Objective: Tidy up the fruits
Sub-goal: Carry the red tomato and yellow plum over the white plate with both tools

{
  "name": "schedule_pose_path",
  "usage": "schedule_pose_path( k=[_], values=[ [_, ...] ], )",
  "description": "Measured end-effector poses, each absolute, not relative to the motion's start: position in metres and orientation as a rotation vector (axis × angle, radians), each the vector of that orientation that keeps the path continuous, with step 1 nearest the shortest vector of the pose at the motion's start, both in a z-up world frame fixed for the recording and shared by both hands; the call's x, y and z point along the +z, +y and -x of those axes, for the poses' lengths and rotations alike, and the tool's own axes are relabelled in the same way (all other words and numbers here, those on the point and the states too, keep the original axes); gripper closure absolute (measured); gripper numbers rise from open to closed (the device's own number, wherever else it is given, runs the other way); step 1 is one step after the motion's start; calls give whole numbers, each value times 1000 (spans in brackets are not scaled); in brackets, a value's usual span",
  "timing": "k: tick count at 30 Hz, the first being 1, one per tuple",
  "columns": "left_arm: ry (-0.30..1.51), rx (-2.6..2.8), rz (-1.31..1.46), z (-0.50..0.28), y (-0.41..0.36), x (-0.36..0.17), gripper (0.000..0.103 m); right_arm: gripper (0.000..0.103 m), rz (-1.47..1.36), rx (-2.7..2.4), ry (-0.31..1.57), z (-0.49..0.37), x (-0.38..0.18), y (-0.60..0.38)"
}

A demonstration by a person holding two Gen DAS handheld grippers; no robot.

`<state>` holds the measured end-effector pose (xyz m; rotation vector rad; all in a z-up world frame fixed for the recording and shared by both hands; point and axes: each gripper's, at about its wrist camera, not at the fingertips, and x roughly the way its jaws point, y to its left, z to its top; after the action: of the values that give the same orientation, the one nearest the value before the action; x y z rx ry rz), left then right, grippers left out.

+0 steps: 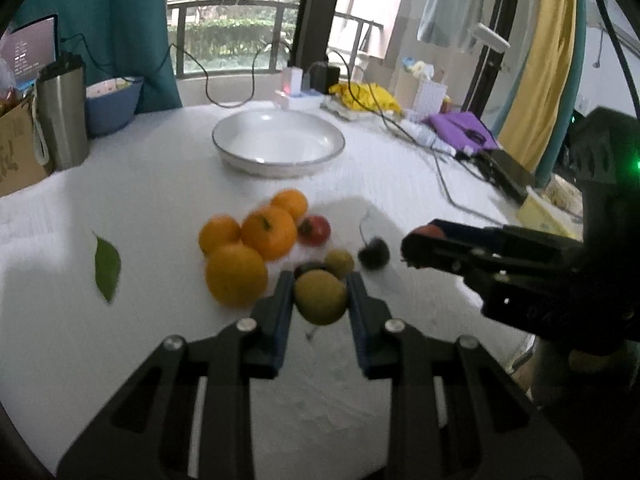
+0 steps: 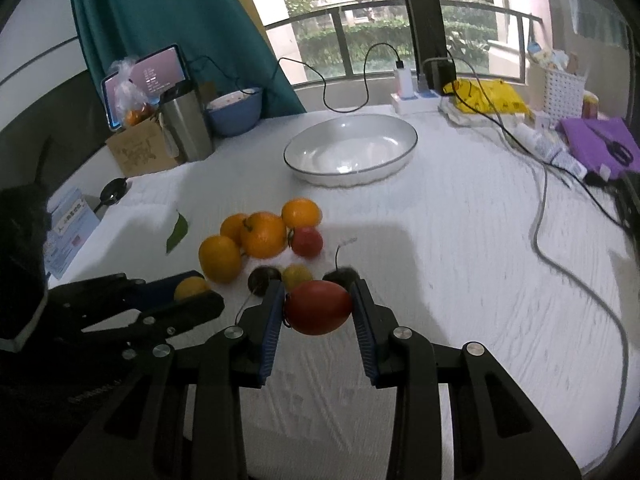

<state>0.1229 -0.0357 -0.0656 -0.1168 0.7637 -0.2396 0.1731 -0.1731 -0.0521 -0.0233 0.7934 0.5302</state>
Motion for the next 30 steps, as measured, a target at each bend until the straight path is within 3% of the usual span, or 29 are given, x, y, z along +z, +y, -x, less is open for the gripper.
schedule_pose_path(
  k=[30],
  values=[
    [709,-247,195,-266,11,-40,75,67,88,441,708,-313,-26,-148]
  ],
)
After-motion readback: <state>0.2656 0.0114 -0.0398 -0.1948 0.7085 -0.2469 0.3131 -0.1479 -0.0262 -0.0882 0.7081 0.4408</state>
